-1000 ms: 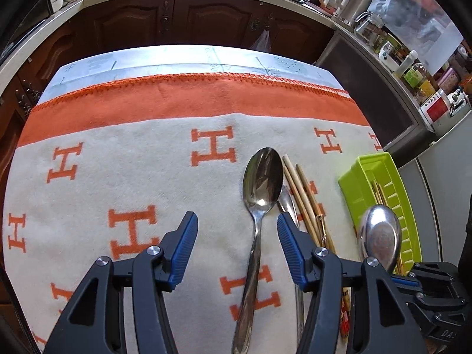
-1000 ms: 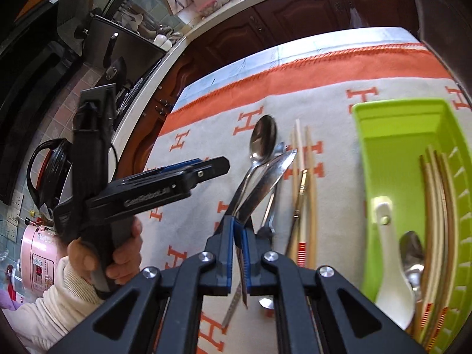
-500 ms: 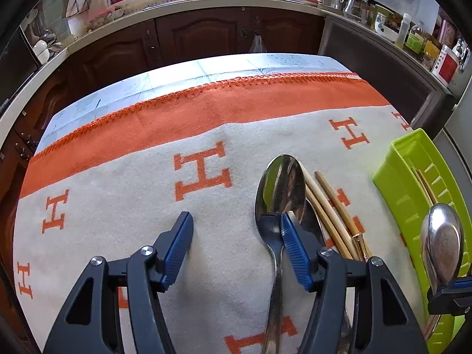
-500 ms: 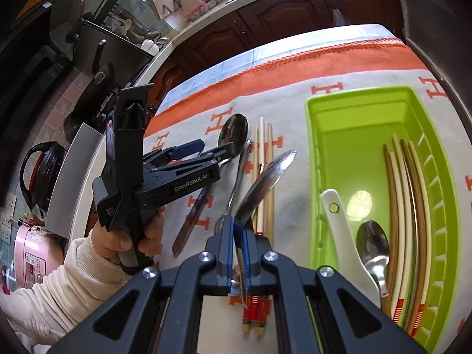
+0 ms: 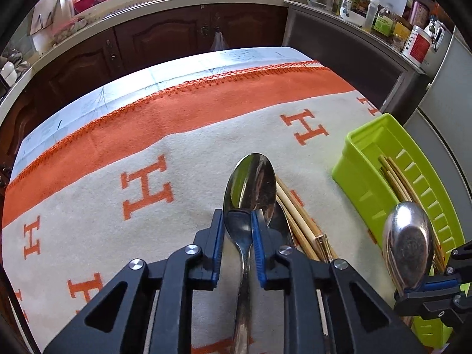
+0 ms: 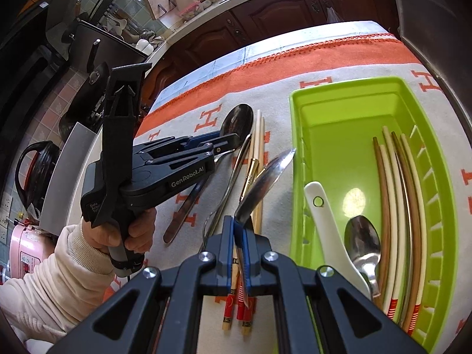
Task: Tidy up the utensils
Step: 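Carry the knife and metal spoon into the green tray and open both tools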
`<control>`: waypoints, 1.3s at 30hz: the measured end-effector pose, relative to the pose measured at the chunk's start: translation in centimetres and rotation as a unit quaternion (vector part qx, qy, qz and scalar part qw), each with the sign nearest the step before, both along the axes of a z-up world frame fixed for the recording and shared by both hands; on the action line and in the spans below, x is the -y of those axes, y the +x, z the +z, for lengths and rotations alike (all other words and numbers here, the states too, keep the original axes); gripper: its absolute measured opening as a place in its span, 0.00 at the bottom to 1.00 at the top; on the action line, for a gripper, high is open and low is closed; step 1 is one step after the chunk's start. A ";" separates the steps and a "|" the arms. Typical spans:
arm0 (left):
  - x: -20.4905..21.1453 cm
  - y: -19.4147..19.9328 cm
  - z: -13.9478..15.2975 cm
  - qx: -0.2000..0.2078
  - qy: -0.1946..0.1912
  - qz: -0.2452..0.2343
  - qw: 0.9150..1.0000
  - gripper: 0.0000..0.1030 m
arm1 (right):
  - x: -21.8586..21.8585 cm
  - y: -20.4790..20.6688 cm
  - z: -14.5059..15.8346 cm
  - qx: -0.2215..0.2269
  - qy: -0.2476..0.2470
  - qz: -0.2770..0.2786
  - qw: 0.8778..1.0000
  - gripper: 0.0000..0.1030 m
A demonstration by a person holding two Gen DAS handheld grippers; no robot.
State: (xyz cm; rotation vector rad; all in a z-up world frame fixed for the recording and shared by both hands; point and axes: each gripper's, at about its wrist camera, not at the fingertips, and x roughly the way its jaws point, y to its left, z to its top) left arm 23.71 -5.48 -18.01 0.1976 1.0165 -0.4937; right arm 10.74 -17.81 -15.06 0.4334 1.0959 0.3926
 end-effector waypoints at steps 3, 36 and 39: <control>-1.0 0.1 0.6 -0.012 -0.018 0.030 0.999 0.03 | 0.0 0.0 0.1 0.002 0.002 -0.002 1.000 0.05; -4.8 -15.7 12.5 0.050 -0.098 0.092 0.990 0.00 | 3.4 -6.2 3.6 0.052 0.021 -0.035 0.998 0.05; -4.4 -17.1 13.8 0.065 -0.106 0.083 0.989 0.00 | 4.2 -7.1 3.6 0.051 0.018 -0.043 0.998 0.05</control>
